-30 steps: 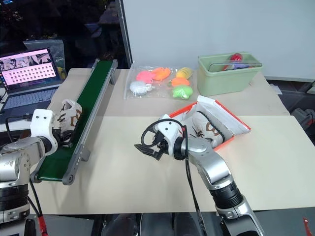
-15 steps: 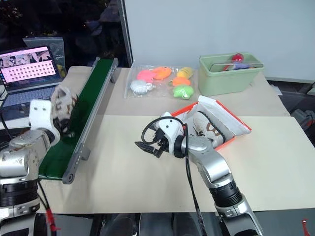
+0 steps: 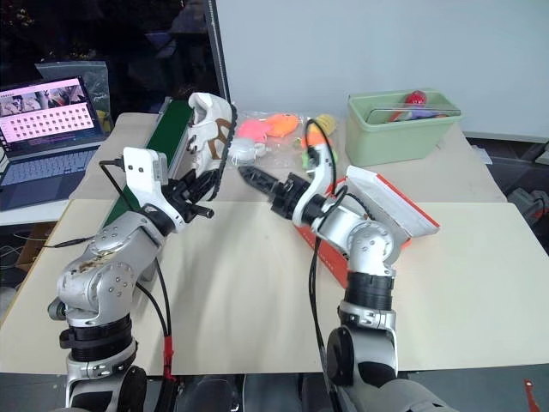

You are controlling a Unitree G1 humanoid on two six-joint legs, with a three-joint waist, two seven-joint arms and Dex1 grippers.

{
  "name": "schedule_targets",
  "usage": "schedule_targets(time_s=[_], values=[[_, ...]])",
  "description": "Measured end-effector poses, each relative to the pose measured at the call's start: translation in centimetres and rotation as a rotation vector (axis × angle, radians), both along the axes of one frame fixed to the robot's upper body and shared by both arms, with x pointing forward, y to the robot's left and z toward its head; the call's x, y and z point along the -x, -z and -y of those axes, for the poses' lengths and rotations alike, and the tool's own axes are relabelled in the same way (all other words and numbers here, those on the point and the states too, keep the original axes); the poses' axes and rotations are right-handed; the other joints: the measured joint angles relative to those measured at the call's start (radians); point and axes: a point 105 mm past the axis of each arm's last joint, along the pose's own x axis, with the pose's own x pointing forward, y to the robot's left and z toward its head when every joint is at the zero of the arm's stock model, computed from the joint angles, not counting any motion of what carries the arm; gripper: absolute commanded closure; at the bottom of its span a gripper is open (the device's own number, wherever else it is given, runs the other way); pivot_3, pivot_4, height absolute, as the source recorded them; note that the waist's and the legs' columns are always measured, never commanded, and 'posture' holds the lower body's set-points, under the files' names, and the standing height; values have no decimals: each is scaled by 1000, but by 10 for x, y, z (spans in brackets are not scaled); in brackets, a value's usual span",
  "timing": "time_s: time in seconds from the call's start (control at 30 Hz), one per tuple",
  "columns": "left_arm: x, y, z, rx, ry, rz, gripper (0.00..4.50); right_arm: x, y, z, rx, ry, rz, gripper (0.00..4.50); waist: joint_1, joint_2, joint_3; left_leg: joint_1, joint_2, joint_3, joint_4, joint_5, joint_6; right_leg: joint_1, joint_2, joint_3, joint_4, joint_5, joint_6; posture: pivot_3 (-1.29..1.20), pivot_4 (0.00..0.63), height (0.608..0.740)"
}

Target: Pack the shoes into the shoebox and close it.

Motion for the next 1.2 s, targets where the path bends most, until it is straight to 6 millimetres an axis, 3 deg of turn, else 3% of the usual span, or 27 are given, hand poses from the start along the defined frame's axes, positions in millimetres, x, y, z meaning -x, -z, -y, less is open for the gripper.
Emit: schedule_targets(time_s=[0.33,0.57,0.83,0.97,1.1,1.2], values=[[5,10,15,11,78,-63,3689,2,-2,-4,-35,-23,-80,0,-16,0,0,0,0,0,0,0,0,0,1,0,-1,0,0,0,150,729],[11,16,31,25,166,-104,3689,7,-5,-19,-2,-61,-64,0,-17,0,0,0,0,0,0,0,0,0,1,0,-2,0,1,0,150,729],[11,13,36,24,195,-103,3689,5,-7,-20,-7,-44,-48,0,-16,0,0,0,0,0,0,0,0,0,1,0,-5,0,1,0,150,729],[11,11,35,21,194,-97,3719,4,-7,-20,-8,-37,-48,957,-15,0,0,0,0,0,0,0,0,0,1,0,-5,0,1,0,150,729],[11,8,36,24,202,-83,3719,3,-7,-19,-8,-28,-48,2419,-16,0,0,0,0,0,0,0,0,0,1,0,-5,0,1,0,150,729],[11,7,37,24,203,-81,3719,3,-7,-19,-5,-26,-49,3075,-16,0,0,0,0,0,0,0,0,0,1,0,-6,0,1,0,150,729]])
